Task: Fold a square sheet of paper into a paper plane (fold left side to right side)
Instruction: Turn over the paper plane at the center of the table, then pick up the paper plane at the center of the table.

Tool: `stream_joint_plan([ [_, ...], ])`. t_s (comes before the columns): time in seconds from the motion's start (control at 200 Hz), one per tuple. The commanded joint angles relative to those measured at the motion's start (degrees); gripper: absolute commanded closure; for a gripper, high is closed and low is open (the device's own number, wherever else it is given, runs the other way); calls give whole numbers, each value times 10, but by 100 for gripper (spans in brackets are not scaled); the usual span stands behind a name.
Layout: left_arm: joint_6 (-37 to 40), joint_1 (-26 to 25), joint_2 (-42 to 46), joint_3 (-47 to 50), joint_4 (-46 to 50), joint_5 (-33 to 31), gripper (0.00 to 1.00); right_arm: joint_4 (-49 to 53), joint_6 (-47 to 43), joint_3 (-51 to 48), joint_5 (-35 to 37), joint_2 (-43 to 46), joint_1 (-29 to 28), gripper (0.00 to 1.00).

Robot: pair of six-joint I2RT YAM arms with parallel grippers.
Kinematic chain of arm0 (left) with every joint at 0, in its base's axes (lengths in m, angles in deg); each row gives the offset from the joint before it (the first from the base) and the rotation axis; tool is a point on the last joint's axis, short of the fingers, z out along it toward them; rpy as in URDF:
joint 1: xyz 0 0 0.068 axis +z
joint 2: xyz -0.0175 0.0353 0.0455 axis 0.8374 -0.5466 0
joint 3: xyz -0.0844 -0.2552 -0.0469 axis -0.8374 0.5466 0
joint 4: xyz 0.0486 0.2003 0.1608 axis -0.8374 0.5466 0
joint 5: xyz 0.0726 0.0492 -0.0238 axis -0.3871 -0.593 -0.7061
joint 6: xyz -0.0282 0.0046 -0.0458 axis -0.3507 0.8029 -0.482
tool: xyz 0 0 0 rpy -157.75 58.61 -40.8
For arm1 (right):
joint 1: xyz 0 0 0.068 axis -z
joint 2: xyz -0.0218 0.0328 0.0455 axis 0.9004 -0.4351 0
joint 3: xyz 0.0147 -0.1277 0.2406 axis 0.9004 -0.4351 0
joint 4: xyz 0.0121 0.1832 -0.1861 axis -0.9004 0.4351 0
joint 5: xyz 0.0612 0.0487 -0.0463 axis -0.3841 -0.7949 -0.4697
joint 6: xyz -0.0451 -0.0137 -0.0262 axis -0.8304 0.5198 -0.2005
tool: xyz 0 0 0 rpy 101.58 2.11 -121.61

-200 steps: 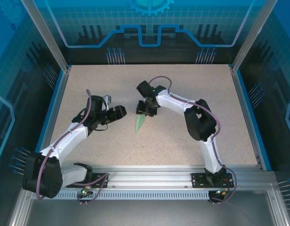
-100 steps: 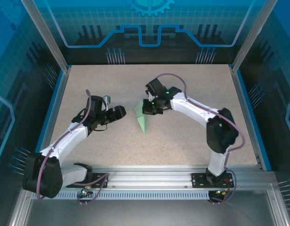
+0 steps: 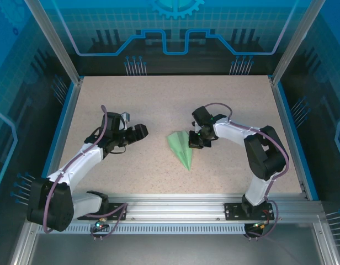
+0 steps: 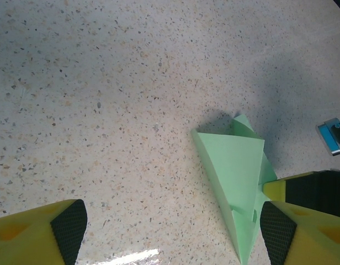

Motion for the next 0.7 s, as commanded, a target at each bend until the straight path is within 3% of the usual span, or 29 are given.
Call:
stream_joint_plan([
  [0.0,11,7,-4,-24,6,0,14,28,-34,9,25,11,3,83],
  [0.065,14,8,-3,-27,7,1,14,52,-43,20,54,25,-1,75],
  [0.125,17,7,-2,-31,8,0,14,79,-58,33,88,46,-13,61],
  [0.185,18,8,-2,-32,8,1,13,104,-79,45,108,66,-25,56],
  [0.34,16,8,2,-34,1,2,9,149,-135,56,90,94,-66,40],
  [0.46,17,8,5,-33,-3,1,8,160,-148,50,58,82,-92,33],
  [0.69,16,8,5,-28,-5,1,7,161,-150,67,64,20,-128,32],
])
